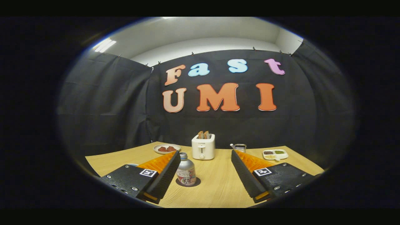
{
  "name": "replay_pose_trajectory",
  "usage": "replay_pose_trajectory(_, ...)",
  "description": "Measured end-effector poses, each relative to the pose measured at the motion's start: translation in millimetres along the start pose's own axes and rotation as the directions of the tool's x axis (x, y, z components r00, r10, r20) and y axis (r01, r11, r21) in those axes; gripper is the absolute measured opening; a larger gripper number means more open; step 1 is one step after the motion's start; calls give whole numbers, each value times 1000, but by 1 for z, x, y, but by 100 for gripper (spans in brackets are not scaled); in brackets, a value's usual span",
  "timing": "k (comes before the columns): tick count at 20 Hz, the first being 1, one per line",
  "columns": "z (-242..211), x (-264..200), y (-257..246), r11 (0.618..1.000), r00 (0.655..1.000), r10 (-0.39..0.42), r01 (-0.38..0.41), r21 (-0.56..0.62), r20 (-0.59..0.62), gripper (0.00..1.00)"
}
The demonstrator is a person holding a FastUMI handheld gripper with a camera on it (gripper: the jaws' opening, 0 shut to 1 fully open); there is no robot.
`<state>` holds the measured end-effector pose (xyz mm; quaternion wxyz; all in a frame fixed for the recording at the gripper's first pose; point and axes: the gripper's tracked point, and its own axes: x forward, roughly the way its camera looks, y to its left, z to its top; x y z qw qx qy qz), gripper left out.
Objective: Take the bottle from table, then pour the juice into the cup, finally place the bottle on the coaster
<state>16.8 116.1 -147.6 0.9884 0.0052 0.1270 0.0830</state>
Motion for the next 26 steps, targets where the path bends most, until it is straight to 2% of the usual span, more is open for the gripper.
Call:
replay_pose_trajectory(2,10,-20,-12,999,999,-48,48,18,24,97)
replay_pose_trajectory(4,18,-36,-13,998,997,-57,56,35,53,97)
replay_pose_trajectory(11,48,-72,-40,988,979,-148,152,-17,140,97)
replay_pose_trajectory(19,54,-82,-58,974,957,-223,227,0,187,97)
replay_pose_trajectory(26,53,-84,-58,973,956,-228,231,4,184,97)
